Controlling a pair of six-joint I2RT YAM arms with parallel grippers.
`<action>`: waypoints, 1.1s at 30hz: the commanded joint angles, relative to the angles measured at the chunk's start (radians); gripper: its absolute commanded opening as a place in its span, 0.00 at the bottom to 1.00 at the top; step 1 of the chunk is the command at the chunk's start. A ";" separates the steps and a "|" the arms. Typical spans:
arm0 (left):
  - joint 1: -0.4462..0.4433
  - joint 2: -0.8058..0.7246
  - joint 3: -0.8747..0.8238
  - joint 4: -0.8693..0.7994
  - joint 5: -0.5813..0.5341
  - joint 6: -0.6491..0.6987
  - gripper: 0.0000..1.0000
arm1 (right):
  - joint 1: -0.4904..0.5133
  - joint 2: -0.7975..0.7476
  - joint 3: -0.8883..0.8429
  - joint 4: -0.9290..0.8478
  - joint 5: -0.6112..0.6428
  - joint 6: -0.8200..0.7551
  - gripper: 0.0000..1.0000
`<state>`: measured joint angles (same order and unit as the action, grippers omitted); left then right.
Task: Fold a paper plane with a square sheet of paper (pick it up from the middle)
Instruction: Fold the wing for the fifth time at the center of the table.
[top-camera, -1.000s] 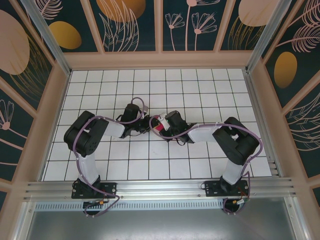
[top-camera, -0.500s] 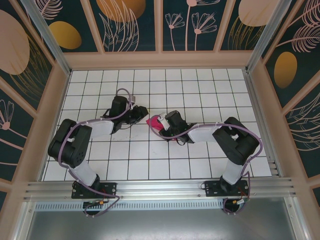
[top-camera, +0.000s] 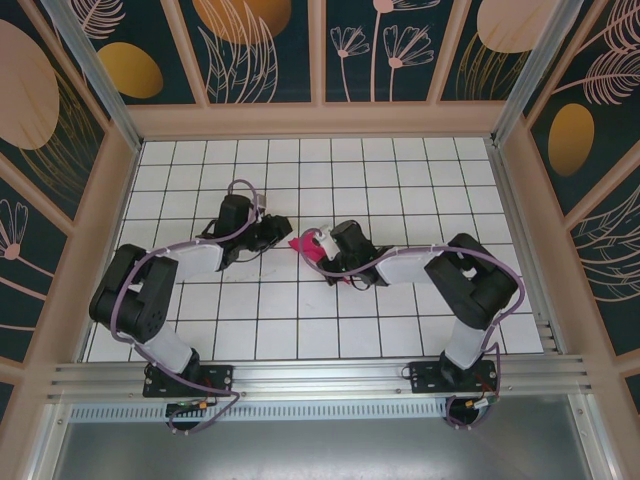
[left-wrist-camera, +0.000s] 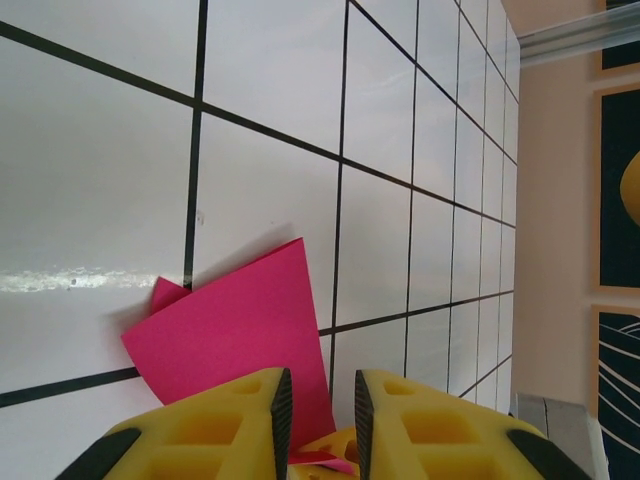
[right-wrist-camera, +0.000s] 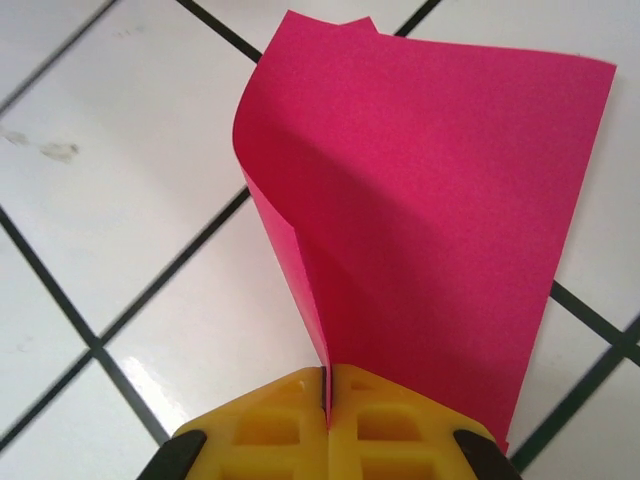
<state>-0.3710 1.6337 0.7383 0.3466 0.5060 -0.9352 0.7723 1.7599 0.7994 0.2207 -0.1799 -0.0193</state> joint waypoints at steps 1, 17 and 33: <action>0.009 -0.045 -0.026 0.017 -0.006 0.021 0.28 | -0.033 -0.019 -0.021 0.074 -0.132 0.076 0.00; -0.047 -0.028 -0.144 0.264 0.104 -0.037 0.26 | -0.136 -0.010 -0.135 0.368 -0.399 0.464 0.00; -0.115 0.119 -0.123 0.371 0.132 -0.084 0.23 | -0.146 0.035 -0.151 0.381 -0.429 0.547 0.15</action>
<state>-0.4793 1.7336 0.6033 0.6697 0.6209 -1.0077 0.6334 1.7794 0.6708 0.5667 -0.5785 0.5110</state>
